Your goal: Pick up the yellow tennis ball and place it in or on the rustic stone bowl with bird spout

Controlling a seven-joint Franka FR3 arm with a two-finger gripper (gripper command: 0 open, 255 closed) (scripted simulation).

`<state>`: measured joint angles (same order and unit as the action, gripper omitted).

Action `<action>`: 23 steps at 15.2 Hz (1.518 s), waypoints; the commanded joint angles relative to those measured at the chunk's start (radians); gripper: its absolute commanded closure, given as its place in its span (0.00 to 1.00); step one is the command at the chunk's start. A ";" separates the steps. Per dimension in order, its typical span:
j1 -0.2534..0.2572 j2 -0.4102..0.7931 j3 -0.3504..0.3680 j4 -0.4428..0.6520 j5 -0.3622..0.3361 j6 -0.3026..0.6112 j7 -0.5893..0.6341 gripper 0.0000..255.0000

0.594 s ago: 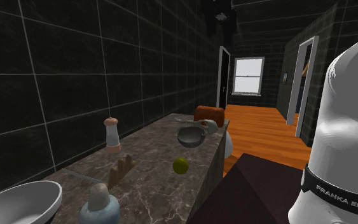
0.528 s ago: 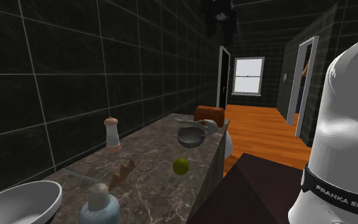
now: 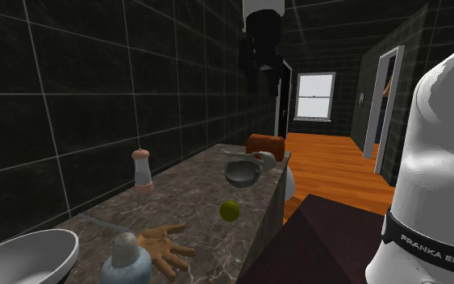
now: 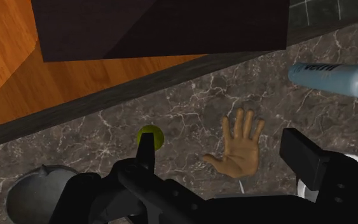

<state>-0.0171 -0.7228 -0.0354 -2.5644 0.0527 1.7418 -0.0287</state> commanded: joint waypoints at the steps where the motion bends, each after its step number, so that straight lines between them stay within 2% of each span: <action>1: -0.002 0.045 0.002 -0.032 -0.012 0.082 -0.007 0.00; 7: -0.006 0.214 0.018 -0.105 -0.044 0.331 -0.007 0.00; 12: -0.017 0.401 0.030 -0.121 -0.084 0.541 0.005 0.00; 17: -0.035 0.618 0.040 -0.093 -0.149 0.735 0.041 0.00; 23: -0.044 0.890 0.022 -0.004 -0.279 0.922 0.129 0.00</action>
<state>-0.0637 0.1212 -0.0105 -2.5915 -0.2034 2.6383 0.0804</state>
